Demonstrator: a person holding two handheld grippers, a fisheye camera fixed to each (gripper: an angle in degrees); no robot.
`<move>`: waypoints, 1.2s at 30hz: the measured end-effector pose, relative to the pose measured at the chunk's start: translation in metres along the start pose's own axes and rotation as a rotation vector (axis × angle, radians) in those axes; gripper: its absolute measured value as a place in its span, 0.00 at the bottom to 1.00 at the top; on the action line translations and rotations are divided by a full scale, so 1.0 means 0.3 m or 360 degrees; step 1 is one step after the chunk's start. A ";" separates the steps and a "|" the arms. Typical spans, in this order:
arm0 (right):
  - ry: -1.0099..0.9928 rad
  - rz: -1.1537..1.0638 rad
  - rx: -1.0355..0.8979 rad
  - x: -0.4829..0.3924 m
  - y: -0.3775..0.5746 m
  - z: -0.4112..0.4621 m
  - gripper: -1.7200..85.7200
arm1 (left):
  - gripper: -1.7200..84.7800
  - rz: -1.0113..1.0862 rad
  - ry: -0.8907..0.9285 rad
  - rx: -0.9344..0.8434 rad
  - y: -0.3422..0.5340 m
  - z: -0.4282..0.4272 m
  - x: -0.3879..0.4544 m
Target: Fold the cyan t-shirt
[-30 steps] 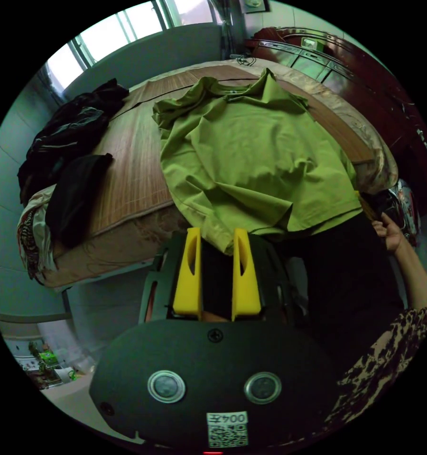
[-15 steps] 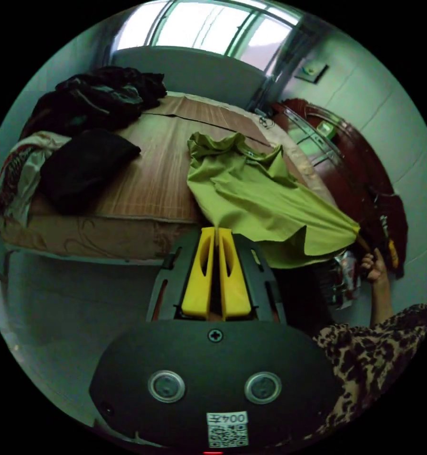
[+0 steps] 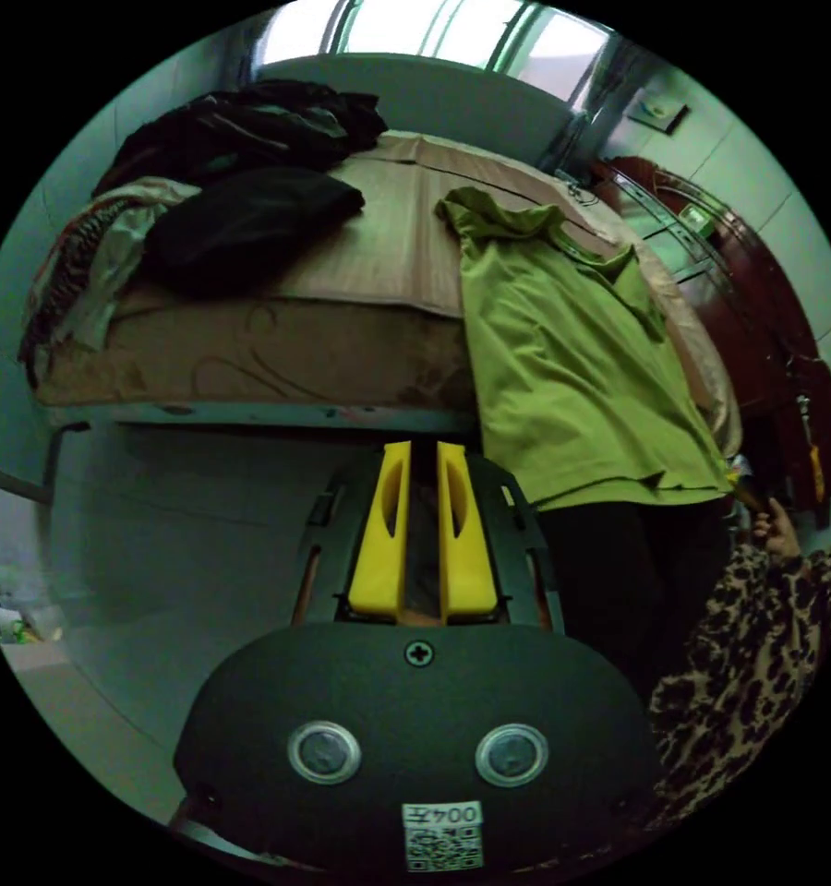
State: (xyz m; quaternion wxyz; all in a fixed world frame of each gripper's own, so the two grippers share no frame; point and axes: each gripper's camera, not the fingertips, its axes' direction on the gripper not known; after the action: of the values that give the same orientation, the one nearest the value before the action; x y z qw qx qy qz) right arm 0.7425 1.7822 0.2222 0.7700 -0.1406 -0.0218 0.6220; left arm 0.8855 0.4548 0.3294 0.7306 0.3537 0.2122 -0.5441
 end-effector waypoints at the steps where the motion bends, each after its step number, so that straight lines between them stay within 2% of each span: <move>1: 0.0151 -0.0060 0.0054 -0.066 -0.010 -0.031 0.07 | 0.07 0.0075 -0.0052 0.0067 -0.057 -0.011 0.006; 5: 0.0313 -0.0327 0.0183 -0.311 -0.073 -0.083 0.09 | 0.12 0.0389 -0.0173 0.0281 -0.361 0.021 0.107; 9: 0.0352 -0.0674 -0.0078 -0.627 -0.181 0.037 0.08 | 0.17 0.0734 -0.0312 0.0421 -0.719 0.167 0.289; 12: 0.0420 -0.0865 -0.0274 -0.831 -0.235 0.167 0.07 | 0.18 0.0852 -0.0332 0.0335 -0.916 0.314 0.357; 15: 0.0494 -0.0986 -0.0437 -0.998 -0.270 0.272 0.06 | 0.18 0.1122 -0.0528 0.0234 -1.125 0.511 0.453; 18: 0.0619 -0.1042 -0.0571 -1.127 -0.287 0.344 0.06 | 0.18 0.1319 -0.0602 0.0208 -1.220 0.601 0.508; 21: 0.0756 -0.1058 -0.0616 -1.232 -0.293 0.377 0.03 | 0.17 0.1531 -0.0646 0.0156 -1.328 0.716 0.577; 26: 0.0767 -0.1047 -0.0644 -1.386 -0.300 0.360 0.01 | 0.14 0.1807 -0.0787 0.0031 -1.414 0.904 0.673; 30: 0.0768 -0.1040 -0.0646 -1.505 -0.299 0.336 0.01 | 0.06 0.1837 -0.0780 0.0012 -1.504 0.934 0.727; 34: 0.0741 -0.1009 -0.0628 -1.609 -0.301 0.307 0.01 | 0.04 0.1559 -0.0830 0.0077 -1.703 0.855 0.707; 36: 0.0721 -0.0987 -0.0617 -1.649 -0.303 0.292 0.01 | 0.03 0.1392 -0.0823 0.0006 -1.801 0.839 0.671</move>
State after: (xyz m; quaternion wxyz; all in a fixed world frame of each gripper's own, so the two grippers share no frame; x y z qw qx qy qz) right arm 0.6994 1.3050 0.3984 0.8653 -0.4024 -0.0098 0.2988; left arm 0.4199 0.0517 0.2010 0.9181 0.2645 -0.1445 -0.2575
